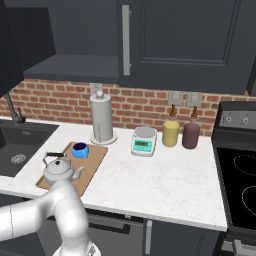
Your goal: Pick the kettle from the counter and place it on the tray. Then pick the mug from the cabinet and place it on the tray. Then close the cabinet doors.
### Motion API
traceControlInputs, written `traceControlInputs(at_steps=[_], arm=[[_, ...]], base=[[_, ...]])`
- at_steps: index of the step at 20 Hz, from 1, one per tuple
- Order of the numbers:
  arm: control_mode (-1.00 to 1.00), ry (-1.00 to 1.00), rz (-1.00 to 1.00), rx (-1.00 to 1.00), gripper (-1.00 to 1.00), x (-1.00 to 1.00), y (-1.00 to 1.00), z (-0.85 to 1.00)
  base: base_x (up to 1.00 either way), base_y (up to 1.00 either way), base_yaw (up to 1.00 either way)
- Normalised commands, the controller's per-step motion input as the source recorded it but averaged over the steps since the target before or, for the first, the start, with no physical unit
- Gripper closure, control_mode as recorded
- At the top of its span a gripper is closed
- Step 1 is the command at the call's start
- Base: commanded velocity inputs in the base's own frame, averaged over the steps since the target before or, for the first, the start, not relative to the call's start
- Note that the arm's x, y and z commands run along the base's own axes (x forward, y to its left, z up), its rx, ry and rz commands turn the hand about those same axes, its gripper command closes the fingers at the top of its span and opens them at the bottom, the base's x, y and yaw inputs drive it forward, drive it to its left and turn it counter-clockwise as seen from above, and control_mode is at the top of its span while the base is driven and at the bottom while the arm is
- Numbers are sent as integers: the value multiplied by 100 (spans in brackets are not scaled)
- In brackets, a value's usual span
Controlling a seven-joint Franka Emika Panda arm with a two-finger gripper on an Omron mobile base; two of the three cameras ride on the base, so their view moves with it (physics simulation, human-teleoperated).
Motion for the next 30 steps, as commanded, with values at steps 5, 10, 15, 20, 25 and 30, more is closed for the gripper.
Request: traceControlInputs(at_steps=[5, 10, 15, 20, 25, 30], arm=[[-100, 0, 4, 0, -100, 0, -72, 4], [-100, 0, 6, 0, -100, 0, -83, 12], [-100, 0, 9, 0, -100, 0, -82, 18], [-100, 0, 14, 0, -100, 1, -79, 20], [-100, 0, 20, 3, -100, 8, -78, 16], [-100, 0, 27, 6, -100, 20, -79, 13]], base=[[0, 0, 0], [0, 0, 0], [0, 0, 0], [0, 0, 0], [0, 0, 0], [0, 0, 0]])
